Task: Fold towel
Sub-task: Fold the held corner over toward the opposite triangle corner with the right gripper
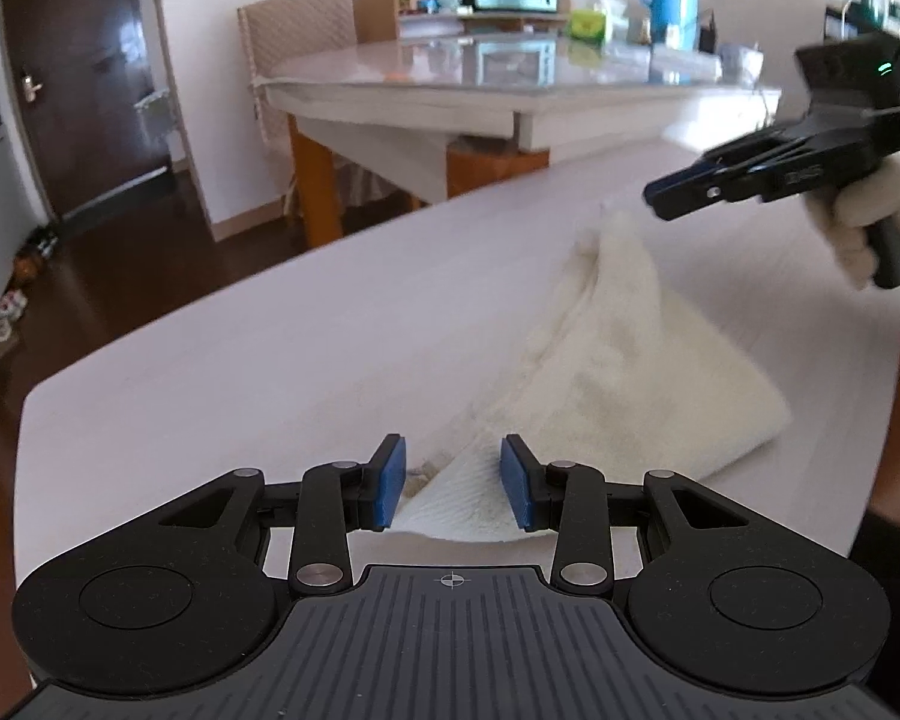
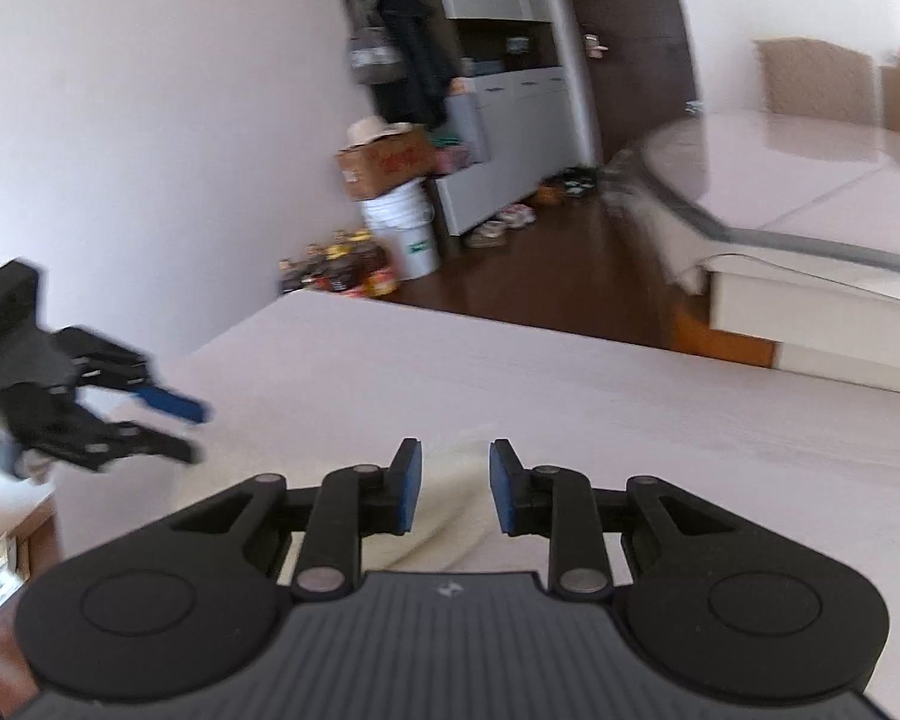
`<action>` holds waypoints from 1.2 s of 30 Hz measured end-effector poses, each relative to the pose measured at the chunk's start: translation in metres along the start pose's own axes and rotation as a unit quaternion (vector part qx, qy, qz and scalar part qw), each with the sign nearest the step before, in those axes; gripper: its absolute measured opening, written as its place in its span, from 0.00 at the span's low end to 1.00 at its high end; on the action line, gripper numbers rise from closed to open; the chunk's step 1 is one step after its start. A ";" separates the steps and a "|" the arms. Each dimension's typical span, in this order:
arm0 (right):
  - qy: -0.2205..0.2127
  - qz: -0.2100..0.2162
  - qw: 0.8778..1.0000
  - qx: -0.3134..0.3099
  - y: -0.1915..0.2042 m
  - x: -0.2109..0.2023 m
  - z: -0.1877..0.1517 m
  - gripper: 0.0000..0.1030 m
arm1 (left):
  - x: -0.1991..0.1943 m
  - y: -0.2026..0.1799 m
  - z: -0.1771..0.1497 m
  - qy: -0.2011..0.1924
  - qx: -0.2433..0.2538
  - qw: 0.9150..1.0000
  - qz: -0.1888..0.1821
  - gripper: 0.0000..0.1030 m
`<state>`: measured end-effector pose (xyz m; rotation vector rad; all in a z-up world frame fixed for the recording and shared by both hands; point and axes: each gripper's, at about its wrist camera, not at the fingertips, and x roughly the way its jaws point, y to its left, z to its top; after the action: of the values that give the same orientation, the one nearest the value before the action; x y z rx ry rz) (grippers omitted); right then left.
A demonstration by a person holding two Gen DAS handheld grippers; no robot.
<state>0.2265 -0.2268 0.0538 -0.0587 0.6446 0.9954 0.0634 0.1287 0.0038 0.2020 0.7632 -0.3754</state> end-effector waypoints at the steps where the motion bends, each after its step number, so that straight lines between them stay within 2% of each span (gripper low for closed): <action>1: 0.007 0.004 1.000 -0.011 0.005 0.003 -0.001 0.27 | 0.002 0.000 -0.001 0.001 -0.001 1.000 0.004 0.40; 6: 0.037 0.009 0.999 -0.039 0.017 0.025 -0.002 0.24 | 0.002 0.002 -0.004 0.003 -0.003 1.000 0.012 0.42; 8: 0.060 -0.011 0.998 -0.029 0.014 0.034 -0.001 0.17 | 0.001 0.002 -0.004 0.004 -0.001 1.000 0.014 0.42; 14: 0.020 0.007 0.998 -0.055 0.028 0.022 0.012 0.17 | -0.011 0.007 -0.002 -0.021 -0.019 0.999 0.027 0.40; 19: 0.044 -0.014 0.994 -0.097 0.032 0.045 0.009 0.17 | -0.005 0.006 -0.003 -0.009 -0.013 0.999 0.047 0.42; 23: 0.067 -0.025 0.994 -0.086 0.024 0.055 0.003 0.16 | -0.001 0.007 -0.002 -0.010 -0.014 0.999 0.050 0.42; 30: 0.040 -0.024 0.993 -0.107 0.035 0.045 0.009 0.18 | -0.017 0.008 0.003 -0.045 -0.032 0.998 0.037 0.40; 32: 0.049 -0.030 0.990 -0.126 0.037 0.052 0.008 0.18 | -0.018 0.004 0.002 -0.037 -0.026 0.999 0.028 0.40; 36: 0.070 -0.045 0.986 -0.142 0.037 0.063 0.002 0.18 | -0.008 0.001 -0.006 -0.009 -0.021 0.998 0.051 0.41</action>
<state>0.2212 -0.1574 0.0306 -0.4082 0.6187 0.9965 0.0546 0.1336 0.0057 0.1974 0.7397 -0.2631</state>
